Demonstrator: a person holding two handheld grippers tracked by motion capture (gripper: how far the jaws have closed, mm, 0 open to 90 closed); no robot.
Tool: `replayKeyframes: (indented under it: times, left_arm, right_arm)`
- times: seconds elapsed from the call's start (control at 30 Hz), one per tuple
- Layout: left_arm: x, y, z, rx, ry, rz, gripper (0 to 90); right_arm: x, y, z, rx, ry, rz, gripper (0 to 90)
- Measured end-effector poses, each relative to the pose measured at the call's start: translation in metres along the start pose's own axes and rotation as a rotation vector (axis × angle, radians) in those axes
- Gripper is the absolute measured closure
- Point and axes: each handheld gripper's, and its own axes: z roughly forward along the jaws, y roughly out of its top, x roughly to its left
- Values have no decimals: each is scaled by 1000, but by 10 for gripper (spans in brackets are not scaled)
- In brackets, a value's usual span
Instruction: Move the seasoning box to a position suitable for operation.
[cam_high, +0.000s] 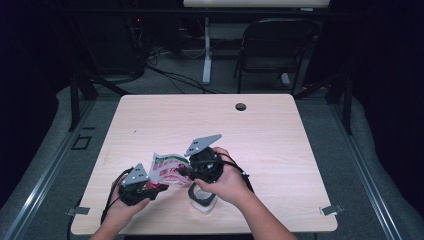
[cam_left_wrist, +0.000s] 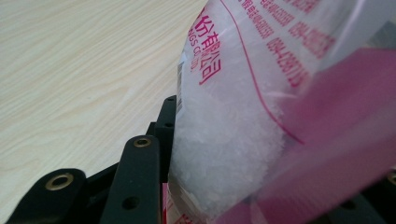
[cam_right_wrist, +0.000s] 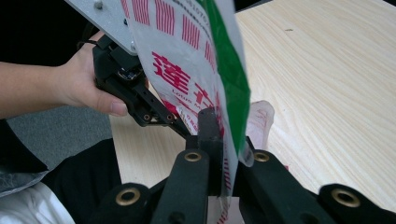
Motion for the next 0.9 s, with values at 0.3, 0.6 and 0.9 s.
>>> replayKeyframes:
  times: [0.3, 0.6, 0.9]
  left_arm:
    - [-5, 3, -3, 14, 63, 43, 643]
    - [-7, 5, -6, 20, 106, 69, 648]
    - [-9, 5, -6, 30, 142, 100, 651]
  right_arm:
    - [-2, -5, -1, -9, 20, 15, 897]
    - [-4, -8, -3, -3, 23, 17, 843]
    - [-5, -10, -6, -14, 22, 26, 779]
